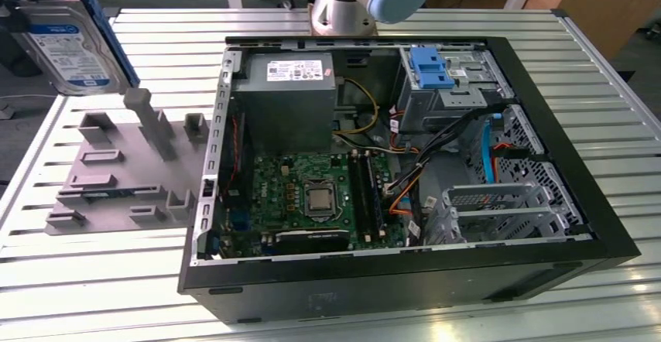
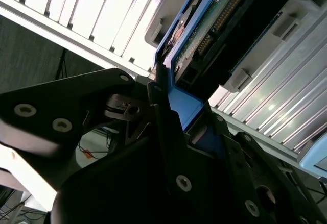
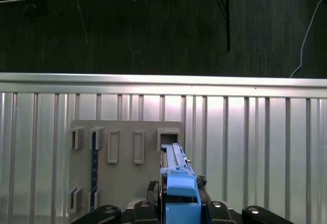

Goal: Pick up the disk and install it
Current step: 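Pick up the disk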

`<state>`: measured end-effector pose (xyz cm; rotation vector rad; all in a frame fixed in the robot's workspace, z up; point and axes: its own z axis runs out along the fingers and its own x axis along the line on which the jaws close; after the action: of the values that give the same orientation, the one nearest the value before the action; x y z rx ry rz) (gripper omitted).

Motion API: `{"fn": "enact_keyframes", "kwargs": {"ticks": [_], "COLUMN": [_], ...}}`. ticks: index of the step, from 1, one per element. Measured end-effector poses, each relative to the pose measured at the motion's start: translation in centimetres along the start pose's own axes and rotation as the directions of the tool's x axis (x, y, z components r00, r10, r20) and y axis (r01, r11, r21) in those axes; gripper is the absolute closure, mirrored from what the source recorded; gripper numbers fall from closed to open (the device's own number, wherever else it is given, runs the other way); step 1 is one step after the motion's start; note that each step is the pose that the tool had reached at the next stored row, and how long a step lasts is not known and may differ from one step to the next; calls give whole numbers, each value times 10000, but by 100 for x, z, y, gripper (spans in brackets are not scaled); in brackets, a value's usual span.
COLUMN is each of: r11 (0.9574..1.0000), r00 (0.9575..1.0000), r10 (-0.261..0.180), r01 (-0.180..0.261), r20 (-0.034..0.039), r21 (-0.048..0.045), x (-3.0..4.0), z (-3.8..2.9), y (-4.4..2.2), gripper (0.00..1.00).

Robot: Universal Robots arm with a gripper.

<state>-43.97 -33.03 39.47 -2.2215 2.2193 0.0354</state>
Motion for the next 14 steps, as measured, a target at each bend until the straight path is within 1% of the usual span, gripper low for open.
{"fn": "enact_keyframes", "kwargs": {"ticks": [8,11,14], "r11": [10000,10000,10000], "r00": [10000,10000,10000], "r10": [0,0,0], "r01": [0,0,0], "r20": [0,0,0], "r21": [0,1,1], "x": [-3,-4,-5], "z": [-201,-255,-292], "y": [3,4,5], "gripper": [64,64,64]}}
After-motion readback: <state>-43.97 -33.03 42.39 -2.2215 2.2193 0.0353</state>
